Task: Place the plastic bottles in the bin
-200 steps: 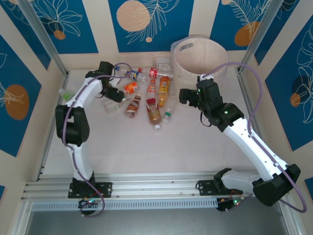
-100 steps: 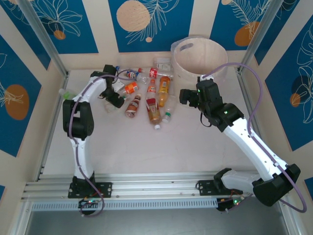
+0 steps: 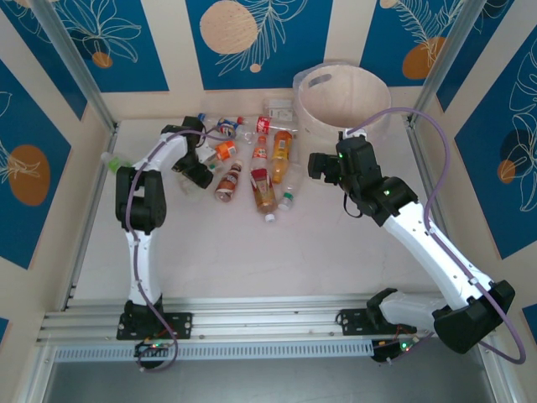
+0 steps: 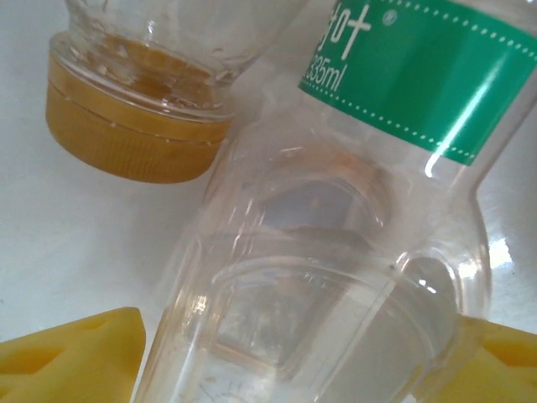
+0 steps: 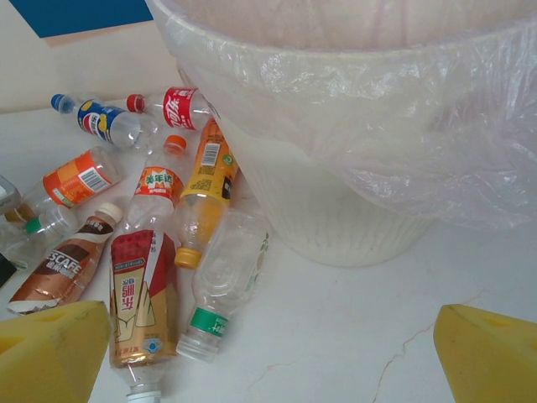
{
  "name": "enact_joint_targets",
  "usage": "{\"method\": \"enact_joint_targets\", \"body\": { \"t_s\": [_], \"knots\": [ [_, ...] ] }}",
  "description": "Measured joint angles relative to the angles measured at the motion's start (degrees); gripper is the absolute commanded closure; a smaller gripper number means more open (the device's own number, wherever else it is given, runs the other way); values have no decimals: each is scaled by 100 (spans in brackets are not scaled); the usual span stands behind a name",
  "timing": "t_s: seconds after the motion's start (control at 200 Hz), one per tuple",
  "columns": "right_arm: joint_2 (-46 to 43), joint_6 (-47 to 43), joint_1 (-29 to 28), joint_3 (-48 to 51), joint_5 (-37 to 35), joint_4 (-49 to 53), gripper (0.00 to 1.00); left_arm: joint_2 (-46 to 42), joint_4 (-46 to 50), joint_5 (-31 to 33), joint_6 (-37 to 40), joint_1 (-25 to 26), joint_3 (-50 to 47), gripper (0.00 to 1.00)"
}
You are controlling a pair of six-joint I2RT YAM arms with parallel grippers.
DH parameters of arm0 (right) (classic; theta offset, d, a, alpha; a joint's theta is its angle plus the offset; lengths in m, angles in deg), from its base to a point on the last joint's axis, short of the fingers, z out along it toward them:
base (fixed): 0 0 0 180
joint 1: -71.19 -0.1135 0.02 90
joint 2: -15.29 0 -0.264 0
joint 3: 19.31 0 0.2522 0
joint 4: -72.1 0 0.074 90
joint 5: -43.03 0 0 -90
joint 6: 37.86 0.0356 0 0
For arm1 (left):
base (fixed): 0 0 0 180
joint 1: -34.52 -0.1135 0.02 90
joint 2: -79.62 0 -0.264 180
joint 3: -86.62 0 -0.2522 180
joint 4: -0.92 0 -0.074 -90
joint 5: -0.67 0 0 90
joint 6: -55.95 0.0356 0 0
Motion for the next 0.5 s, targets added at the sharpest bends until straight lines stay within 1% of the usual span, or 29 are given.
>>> {"method": "enact_joint_targets", "body": {
  "t_s": [0.105,0.2,0.245,0.425,0.5],
  "knots": [
    [0,0,0,2,0,-2,1,-2,-24,37,11,0,-46,25],
    [0,0,0,20,0,-9,1,-15,-63,63,17,0,-96,19],
    [0,0,0,46,0,-24,1,-17,-103,66,-22,-7,-175,17],
    [0,-2,0,120,0,-101,1,-22,-177,42,-76,-11,-581,17],
    [0,-2,0,131,0,-140,1,-52,-221,33,-92,-20,-627,21]
  ]
}}
